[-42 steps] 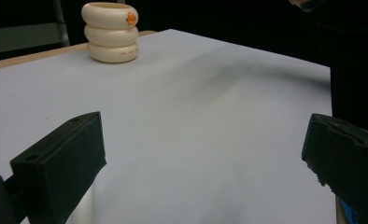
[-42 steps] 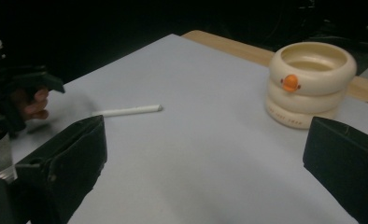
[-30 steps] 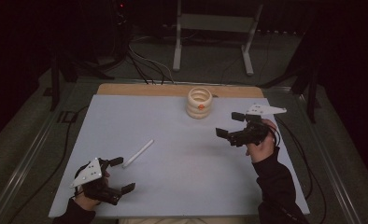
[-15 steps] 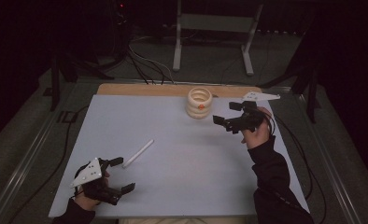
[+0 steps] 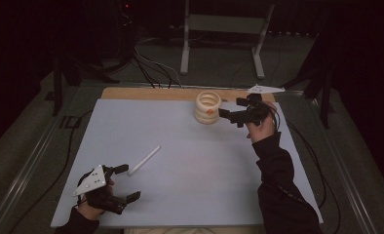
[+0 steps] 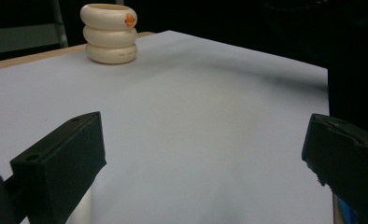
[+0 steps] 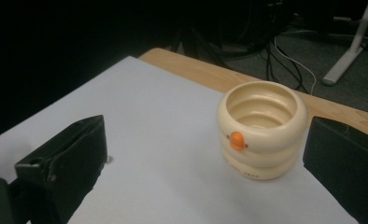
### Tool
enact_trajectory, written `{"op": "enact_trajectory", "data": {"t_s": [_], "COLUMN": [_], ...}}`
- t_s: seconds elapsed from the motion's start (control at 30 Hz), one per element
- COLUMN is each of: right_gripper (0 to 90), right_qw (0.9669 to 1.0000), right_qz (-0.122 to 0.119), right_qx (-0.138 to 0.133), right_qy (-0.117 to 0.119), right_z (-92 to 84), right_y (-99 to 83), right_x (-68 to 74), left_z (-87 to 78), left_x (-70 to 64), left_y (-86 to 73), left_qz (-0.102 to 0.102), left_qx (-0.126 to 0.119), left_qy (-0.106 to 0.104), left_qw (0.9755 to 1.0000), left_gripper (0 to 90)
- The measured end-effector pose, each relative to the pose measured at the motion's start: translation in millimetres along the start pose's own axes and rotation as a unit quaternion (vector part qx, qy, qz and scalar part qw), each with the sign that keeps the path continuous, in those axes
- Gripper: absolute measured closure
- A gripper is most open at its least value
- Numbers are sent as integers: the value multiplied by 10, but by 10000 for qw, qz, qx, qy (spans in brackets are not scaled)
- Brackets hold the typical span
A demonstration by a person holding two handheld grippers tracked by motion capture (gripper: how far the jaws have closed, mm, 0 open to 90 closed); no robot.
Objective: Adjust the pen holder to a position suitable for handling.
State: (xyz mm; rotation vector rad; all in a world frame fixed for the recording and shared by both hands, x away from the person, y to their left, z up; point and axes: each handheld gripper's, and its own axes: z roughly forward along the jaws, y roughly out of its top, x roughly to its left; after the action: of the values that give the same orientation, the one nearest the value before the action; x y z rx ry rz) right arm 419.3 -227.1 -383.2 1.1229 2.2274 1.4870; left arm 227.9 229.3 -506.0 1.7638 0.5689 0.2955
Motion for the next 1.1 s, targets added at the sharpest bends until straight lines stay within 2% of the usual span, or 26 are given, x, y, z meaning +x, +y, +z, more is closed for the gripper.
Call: {"op": "enact_trajectory", "data": {"t_s": [0.07, 0.17, 0.37, 0.43, 0.5, 0.53, 0.57, 0.8, 0.9, 0.97, 1.0, 1.1], "right_gripper": [0, 0, 0, 0, 0, 0, 0, 0, 0, 0, 40, 55], "right_qw": [9999, 9999, 9990, 9982, 9962, 9962, 9949, 9857, 9827, 9821, 9803, 9774], "right_qz": [-43, 23, 352, 402, 695, 695, 820, 1507, 1666, 1698, 1750, 1851], "right_qx": [71, 122, 242, 335, 395, 395, 421, 586, 628, 633, 681, 722], "right_qy": [-86, -120, -156, -282, -342, -342, -422, -479, -500, -520, -615, -725], "right_z": [46, 109, 248, 305, 388, 388, 420, 626, 684, 703, 740, 802], "right_y": [16, 27, 78, 94, 103, 103, 104, 78, 69, 69, 73, 75], "right_x": [-20, -69, -198, -238, -296, -296, -315, -472, -516, -525, -542, -576], "left_z": [0, -1, 3, 2, 2, 1, 1, 1, 1, 3, 2, 4], "left_x": [1, -6, -7, -2, -2, -3, -3, -1, -4, -2, -2, -5], "left_y": [4, 4, 1, 3, 1, -2, -2, 1, -5, -3, -1, -6], "left_qz": [1, 12, 8, 8, 3, -3, 4, -2, -1, 3, 0, 1], "left_qx": [-10, -4, 6, -9, -16, -7, 7, -19, 0, 0, -10, 1], "left_qy": [-2, -5, -8, -8, -4, -9, -4, -9, -5, -7, -12, -5], "left_qw": [10000, 10000, 10000, 10000, 10000, 10000, 10000, 10000, 10000, 10000, 10000, 10000], "left_gripper": [1, 1, 1, 1, 1, 1, 1, 1, 1, 1, 1, 1]}}
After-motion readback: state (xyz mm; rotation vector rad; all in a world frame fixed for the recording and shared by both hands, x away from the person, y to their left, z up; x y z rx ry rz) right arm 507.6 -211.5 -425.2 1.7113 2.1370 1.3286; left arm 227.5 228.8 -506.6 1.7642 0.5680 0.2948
